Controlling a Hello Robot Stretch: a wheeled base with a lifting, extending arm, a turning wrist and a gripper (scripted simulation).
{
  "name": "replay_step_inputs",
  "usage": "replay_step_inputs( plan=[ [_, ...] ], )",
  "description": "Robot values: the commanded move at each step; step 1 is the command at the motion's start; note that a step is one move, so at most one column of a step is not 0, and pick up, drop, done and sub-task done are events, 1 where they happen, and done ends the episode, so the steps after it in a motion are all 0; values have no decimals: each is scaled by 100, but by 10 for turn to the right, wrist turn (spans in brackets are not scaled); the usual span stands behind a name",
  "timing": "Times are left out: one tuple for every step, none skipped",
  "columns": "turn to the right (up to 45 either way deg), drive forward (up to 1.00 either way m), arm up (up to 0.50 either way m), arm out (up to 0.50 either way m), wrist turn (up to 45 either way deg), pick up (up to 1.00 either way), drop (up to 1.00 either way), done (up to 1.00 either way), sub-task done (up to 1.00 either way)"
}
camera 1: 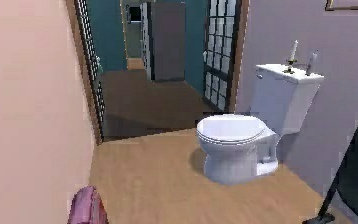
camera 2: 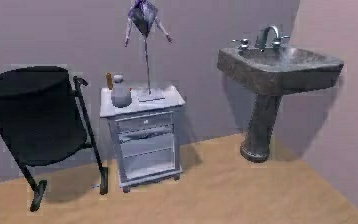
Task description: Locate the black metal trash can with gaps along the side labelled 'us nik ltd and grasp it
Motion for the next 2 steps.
replay_step_inputs(
  plan=[
    [0,70,0,0,0,0,0,0,0],
    [-150,0,0,0,0,0,0,0,0]
  ],
)
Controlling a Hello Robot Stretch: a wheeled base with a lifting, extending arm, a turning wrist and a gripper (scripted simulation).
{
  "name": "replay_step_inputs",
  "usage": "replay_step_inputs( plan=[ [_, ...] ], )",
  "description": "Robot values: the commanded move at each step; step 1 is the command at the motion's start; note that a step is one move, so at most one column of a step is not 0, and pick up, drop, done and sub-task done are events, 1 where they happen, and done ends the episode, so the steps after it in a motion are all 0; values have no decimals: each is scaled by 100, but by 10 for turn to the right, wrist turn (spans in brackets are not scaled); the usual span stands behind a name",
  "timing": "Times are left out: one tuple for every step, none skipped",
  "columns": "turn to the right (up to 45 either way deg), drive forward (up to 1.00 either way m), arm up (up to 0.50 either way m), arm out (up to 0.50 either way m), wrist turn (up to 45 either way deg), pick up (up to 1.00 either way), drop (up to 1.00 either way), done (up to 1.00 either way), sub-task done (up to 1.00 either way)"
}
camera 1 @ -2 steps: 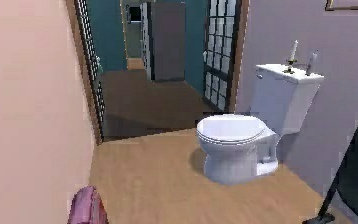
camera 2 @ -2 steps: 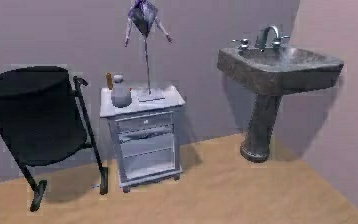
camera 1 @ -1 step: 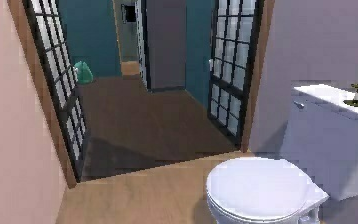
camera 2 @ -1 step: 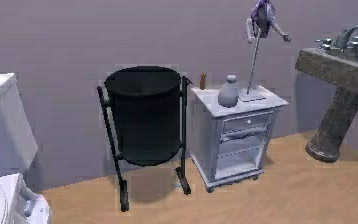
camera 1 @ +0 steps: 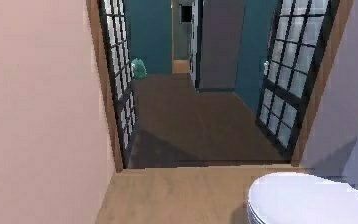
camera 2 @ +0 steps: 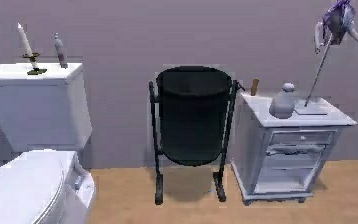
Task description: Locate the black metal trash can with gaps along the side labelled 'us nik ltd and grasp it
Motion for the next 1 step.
replay_step_inputs(
  plan=[
    [0,100,0,0,0,0,0,0,0]
  ],
)
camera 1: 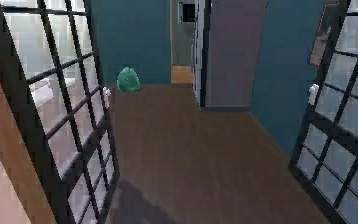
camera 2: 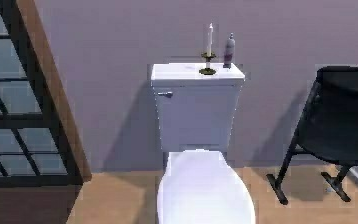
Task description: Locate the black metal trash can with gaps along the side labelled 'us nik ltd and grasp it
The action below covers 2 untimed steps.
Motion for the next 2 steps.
replay_step_inputs(
  plan=[
    [0,100,0,0,0,0,0,0,0],
    [0,100,0,0,0,0,0,0,0]
  ],
)
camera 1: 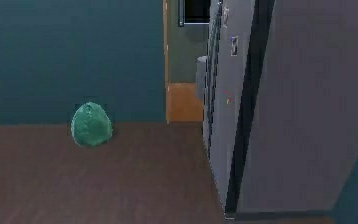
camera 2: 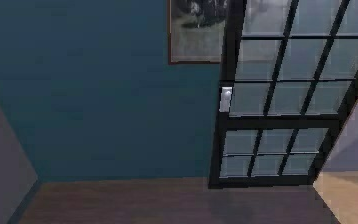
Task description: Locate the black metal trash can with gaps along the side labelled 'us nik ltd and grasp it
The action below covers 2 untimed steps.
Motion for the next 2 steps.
replay_step_inputs(
  plan=[
    [-30,0,0,0,0,0,0,0,0],
    [-90,0,0,0,0,0,0,0,0]
  ],
)
